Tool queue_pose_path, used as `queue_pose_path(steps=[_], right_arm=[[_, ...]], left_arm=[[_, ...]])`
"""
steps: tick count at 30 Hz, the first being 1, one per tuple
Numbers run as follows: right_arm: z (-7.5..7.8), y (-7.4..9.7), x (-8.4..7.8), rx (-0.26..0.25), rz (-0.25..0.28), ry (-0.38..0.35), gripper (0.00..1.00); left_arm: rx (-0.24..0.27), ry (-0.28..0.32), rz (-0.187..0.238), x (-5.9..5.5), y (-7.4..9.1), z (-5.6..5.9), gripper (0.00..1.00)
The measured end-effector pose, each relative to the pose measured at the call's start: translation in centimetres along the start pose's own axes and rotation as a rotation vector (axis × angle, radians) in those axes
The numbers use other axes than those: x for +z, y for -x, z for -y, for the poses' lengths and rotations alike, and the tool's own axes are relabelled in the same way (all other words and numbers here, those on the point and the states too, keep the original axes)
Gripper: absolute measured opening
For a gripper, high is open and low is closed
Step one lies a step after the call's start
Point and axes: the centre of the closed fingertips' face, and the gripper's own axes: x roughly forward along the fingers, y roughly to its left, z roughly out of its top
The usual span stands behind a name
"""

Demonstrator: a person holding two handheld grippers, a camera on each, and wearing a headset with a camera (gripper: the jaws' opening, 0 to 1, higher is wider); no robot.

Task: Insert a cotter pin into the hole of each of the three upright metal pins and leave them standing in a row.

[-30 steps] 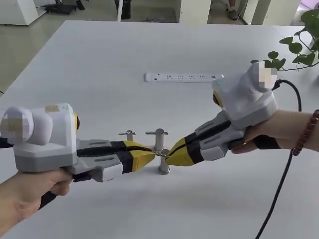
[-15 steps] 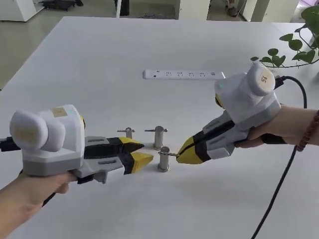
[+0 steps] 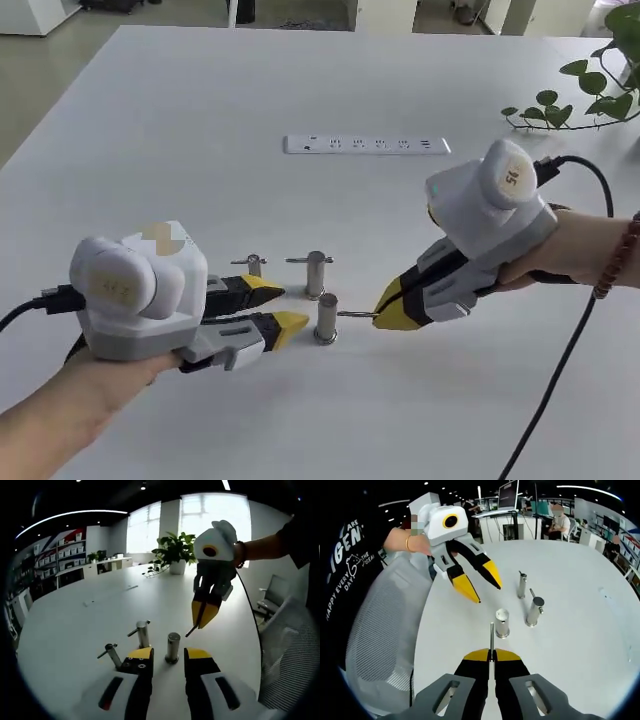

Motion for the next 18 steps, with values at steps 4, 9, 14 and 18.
queue_pose_path(steps=[4,9,14,18], right_arm=[[0.5,-0.1,-0.3,-0.008,-0.010,0.003,0.00],[0.9,-0.2,-0.2,-0.012,-0.014,0.010,0.00],[1.3,-0.5,0.0,-0.018,-0.017,0.016,0.00],[1.4,-0.5,-0.1,-0.019,-0.020,0.015,0.00]], left_arm=[[0.009,-0.021,-0.025,-0.6,-0.9,-0.2,0.23],[0.004,-0.028,-0.033,-0.7,-2.0,-0.2,0.23],[-0.011,-0.040,-0.044,-0.7,-3.0,0.2,0.22],[-0.016,-0.040,-0.054,-0.8,-3.6,0.2,0.21]])
